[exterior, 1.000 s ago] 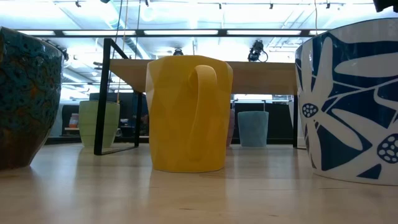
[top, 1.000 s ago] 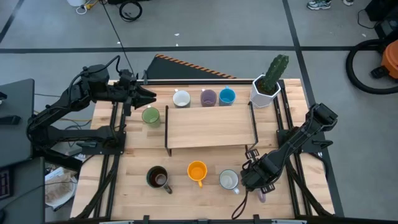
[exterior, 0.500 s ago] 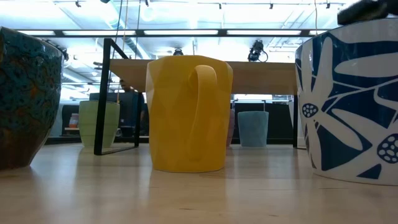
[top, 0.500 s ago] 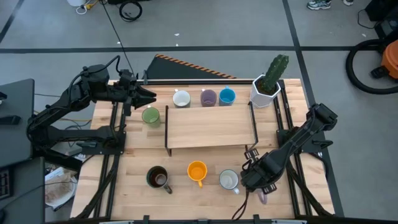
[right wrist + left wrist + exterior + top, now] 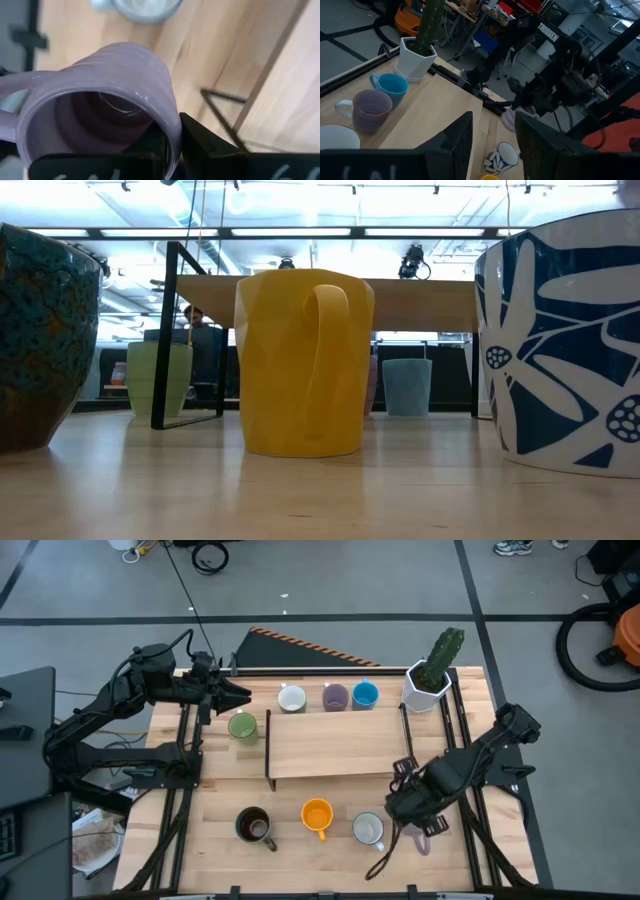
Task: Place coffee mugs
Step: Put the bottom violet mug on the shelf
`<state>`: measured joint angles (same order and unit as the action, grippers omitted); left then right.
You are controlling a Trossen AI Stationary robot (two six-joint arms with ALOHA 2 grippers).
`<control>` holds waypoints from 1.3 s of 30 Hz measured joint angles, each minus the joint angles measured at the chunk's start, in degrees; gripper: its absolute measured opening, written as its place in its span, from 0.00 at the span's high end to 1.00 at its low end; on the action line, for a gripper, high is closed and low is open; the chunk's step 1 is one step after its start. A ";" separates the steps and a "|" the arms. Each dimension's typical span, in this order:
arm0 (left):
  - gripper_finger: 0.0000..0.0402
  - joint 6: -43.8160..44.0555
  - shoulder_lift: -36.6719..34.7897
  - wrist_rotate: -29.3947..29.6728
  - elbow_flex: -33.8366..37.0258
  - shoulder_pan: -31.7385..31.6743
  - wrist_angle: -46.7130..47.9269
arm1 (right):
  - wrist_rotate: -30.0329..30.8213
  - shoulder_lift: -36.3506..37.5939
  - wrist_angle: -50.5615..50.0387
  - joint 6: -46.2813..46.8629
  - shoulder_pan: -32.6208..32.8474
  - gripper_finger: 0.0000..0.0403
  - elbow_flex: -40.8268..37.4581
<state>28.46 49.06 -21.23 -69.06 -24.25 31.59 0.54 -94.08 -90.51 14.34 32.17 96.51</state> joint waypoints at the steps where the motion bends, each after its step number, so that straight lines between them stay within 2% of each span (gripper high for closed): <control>1: 0.62 0.72 0.00 0.01 0.00 -0.02 -0.02 | -0.16 0.00 0.48 -0.14 -0.95 0.89 1.51; 7: 0.62 2.69 0.00 0.01 0.02 0.00 -0.08 | 3.32 -0.49 0.27 -3.48 -6.72 0.89 8.47; 15: 0.62 3.68 0.02 0.28 0.02 0.00 -0.46 | 8.45 -0.52 0.49 -11.10 -15.96 0.89 12.44; 24: 0.62 3.98 0.04 0.54 0.02 -0.02 -0.46 | 9.31 -0.39 0.45 -23.57 -25.37 0.89 12.44; 29: 0.62 3.98 0.04 0.61 0.02 -0.01 -0.44 | 8.77 1.25 0.44 -27.05 -28.76 0.89 10.03; 39: 0.62 3.90 0.04 2.12 0.02 -0.02 -0.39 | 6.94 7.62 0.63 -28.10 -29.57 0.89 3.01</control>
<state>32.36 49.10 -19.11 -69.04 -24.27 31.20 7.48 -86.47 -89.88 -13.76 2.60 99.52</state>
